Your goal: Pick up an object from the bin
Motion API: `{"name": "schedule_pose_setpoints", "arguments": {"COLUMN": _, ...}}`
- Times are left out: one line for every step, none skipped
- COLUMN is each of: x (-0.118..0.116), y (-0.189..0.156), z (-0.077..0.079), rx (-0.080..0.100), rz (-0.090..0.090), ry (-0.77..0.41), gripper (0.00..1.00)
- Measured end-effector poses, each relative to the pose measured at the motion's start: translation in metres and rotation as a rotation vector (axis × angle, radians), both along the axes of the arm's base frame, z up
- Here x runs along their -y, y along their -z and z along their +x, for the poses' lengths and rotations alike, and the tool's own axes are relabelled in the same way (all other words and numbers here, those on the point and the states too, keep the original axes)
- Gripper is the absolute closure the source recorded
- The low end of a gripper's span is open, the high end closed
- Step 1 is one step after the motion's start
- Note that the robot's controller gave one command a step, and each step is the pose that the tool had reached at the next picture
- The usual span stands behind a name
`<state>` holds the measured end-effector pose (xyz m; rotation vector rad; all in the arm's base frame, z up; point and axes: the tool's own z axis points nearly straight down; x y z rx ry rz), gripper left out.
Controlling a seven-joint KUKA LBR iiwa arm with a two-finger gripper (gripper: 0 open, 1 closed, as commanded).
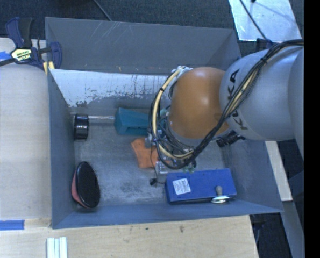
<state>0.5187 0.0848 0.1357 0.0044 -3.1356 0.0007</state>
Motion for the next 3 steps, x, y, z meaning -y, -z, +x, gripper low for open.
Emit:
{"name": "schedule_pose_setpoints", "arguments": {"x": 0.0, "y": -0.004, "z": 0.002, "rx": 0.008, "rz": 0.001, "ry": 0.002, "gripper": 0.0}}
{"name": "schedule_pose_setpoints", "arguments": {"x": 0.011, "y": 0.044, "z": 0.019, "rx": 0.007, "rz": 0.001, "ry": 0.043, "gripper": 1.0}}
{"name": "schedule_pose_setpoints", "arguments": {"x": 0.011, "y": 0.044, "z": 0.019, "rx": 0.007, "rz": 0.001, "ry": 0.044, "gripper": 1.0}}
